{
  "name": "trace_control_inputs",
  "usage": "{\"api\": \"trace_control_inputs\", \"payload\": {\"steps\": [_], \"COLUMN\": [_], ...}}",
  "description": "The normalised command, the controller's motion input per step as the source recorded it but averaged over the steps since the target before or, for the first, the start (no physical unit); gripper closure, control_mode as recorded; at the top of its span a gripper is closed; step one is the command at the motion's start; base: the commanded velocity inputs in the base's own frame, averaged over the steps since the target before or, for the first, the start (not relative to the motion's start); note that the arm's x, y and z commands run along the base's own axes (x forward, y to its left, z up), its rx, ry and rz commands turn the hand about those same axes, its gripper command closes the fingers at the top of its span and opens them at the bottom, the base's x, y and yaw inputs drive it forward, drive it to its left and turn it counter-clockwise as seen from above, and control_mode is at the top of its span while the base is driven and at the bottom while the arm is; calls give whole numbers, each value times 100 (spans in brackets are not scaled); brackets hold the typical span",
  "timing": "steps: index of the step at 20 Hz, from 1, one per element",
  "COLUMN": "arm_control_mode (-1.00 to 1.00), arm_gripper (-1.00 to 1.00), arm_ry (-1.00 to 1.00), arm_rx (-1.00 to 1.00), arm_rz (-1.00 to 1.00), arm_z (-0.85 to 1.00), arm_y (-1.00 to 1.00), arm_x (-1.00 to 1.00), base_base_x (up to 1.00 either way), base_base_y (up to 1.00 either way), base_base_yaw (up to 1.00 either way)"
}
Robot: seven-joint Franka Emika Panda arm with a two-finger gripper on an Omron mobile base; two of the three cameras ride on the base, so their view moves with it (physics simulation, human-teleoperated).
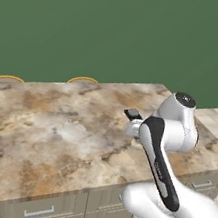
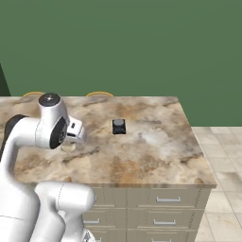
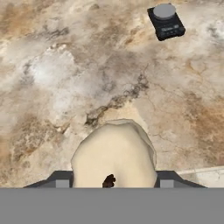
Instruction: Pick the candle and candle from the dining table and place them in the open cabinet. Close the cabinet after placing the objects.
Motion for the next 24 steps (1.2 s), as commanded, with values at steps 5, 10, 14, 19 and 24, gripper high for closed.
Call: {"api": "trace_control_inputs", "payload": {"steps": [5, 10, 14, 19, 24], "arm_control_mode": [-100, -100, -100, -100, -100], "arm_gripper": [100, 100, 100, 100, 100], "arm_ry": [0, 0, 0, 0, 5], "arm_rx": [0, 0, 0, -1, -7], "arm_rz": [0, 0, 0, 0, 2], "arm_z": [78, 77, 71, 72, 43], "arm_y": [-31, -37, -34, -20, -6], "arm_x": [-79, -77, -71, -62, -35], "base_base_x": [0, 0, 0, 0, 0], "base_base_y": [0, 0, 0, 0, 0], "base_base_yaw": [0, 0, 0, 0, 0]}}
